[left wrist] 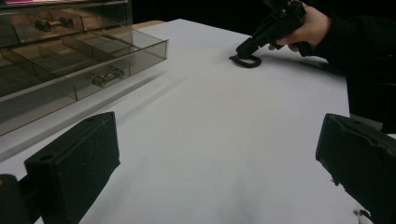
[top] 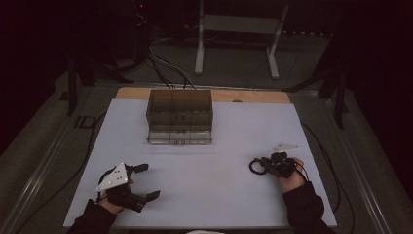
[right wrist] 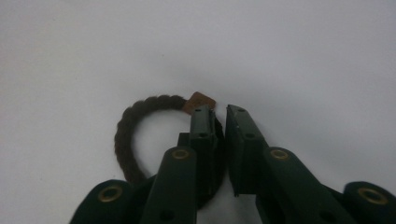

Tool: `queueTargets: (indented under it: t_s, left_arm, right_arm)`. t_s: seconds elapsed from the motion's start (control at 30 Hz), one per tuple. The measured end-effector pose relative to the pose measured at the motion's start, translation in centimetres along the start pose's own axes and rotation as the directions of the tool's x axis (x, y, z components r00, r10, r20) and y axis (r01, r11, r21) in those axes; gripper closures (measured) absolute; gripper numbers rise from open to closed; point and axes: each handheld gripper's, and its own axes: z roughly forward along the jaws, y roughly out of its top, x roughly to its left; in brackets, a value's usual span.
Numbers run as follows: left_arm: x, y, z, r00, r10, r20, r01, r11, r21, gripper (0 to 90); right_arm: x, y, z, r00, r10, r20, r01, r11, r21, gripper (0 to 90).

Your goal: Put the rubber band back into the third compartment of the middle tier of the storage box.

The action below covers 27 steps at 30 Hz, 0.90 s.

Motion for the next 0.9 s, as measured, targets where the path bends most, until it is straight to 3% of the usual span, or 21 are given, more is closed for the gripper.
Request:
queueTargets:
  t_s: [0.27, 0.9]
  left_arm:
    - [-0.1, 0.0, 0.0, 1.0000, 0.002, 0.000, -0.002, 1.0000, -0.001, 0.3]
    - [-0.3, 0.0, 0.0, 0.9999, 0.011, 0.001, -0.011, 0.9999, 0.012, 0.3]
  right_arm:
    - [-0.3, 0.1, -0.3, 0.9989, 0.043, -0.020, -0.043, 0.999, -0.011, 85.8]
    - [0.8, 1.1, -1.1, 1.0000, 0.007, 0.000, -0.007, 1.000, -0.010, 86.1]
